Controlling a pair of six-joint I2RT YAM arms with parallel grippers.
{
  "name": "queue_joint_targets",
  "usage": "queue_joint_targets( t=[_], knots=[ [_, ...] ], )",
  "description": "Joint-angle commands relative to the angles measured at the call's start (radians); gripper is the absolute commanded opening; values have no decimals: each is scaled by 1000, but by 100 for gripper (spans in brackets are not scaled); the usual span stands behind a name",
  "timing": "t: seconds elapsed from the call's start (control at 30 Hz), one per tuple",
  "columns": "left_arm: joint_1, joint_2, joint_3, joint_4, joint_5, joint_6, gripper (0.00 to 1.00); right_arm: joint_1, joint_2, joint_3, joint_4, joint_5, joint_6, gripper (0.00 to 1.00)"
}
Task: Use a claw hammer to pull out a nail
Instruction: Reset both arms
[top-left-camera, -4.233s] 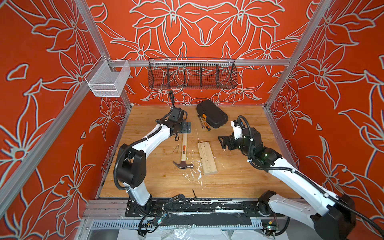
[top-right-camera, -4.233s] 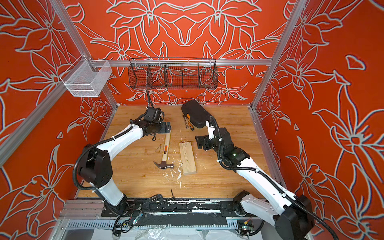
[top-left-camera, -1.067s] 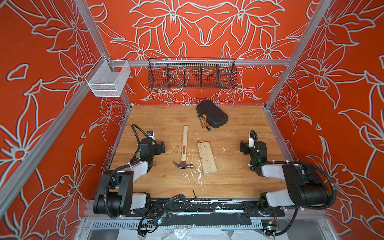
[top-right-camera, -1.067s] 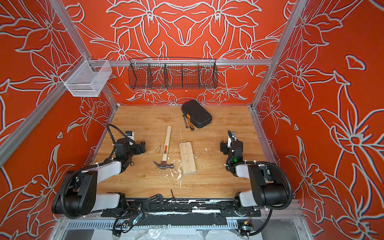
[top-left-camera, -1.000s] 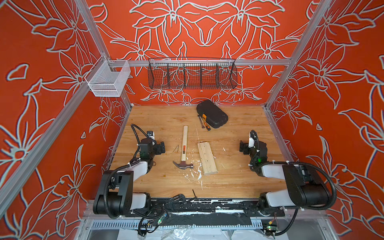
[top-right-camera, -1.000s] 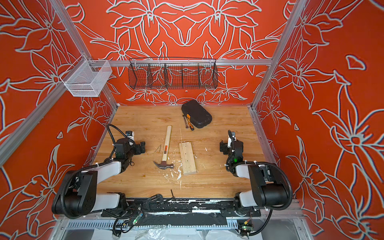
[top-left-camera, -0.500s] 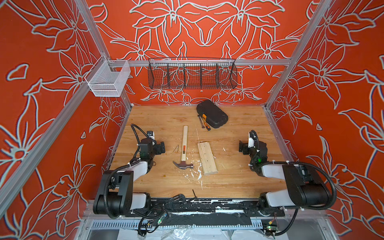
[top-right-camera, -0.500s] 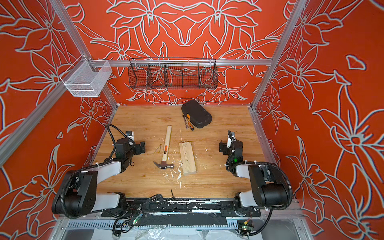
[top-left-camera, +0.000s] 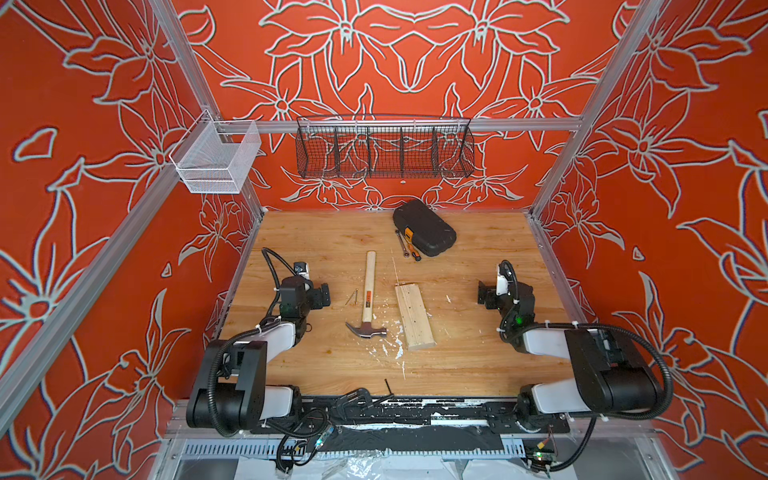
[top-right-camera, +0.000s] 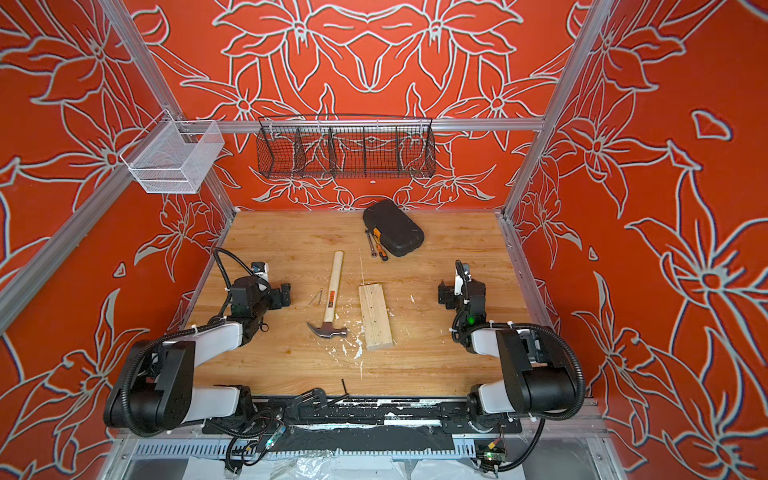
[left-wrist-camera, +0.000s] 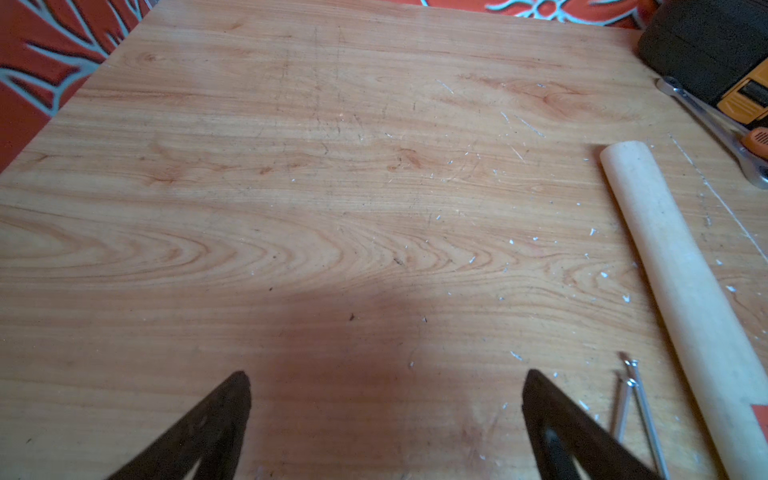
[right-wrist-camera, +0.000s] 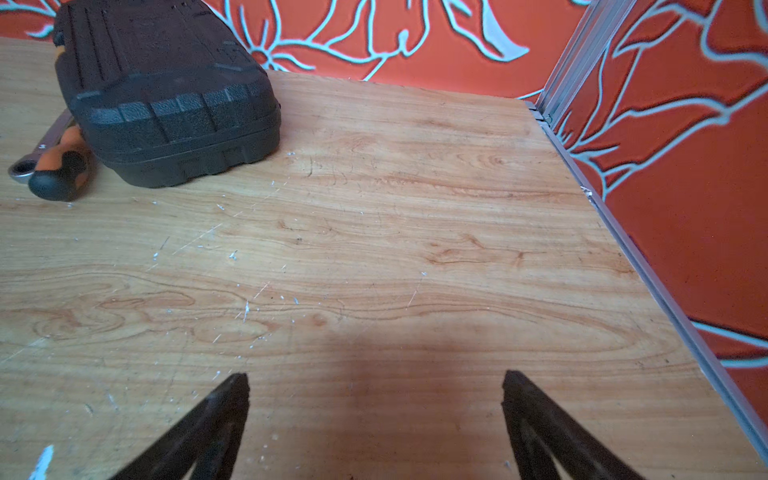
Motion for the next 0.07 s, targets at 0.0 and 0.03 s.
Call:
queue_joint_targets(
  t=[0.0,0.03],
  knots=[
    [-3,5,13,17,1,12,97,-4,-5,19,-1,-12,-4,97],
    [-3,4,13,18,1,13,97,-4,-5,19,1,-12,-4,97]
  ],
)
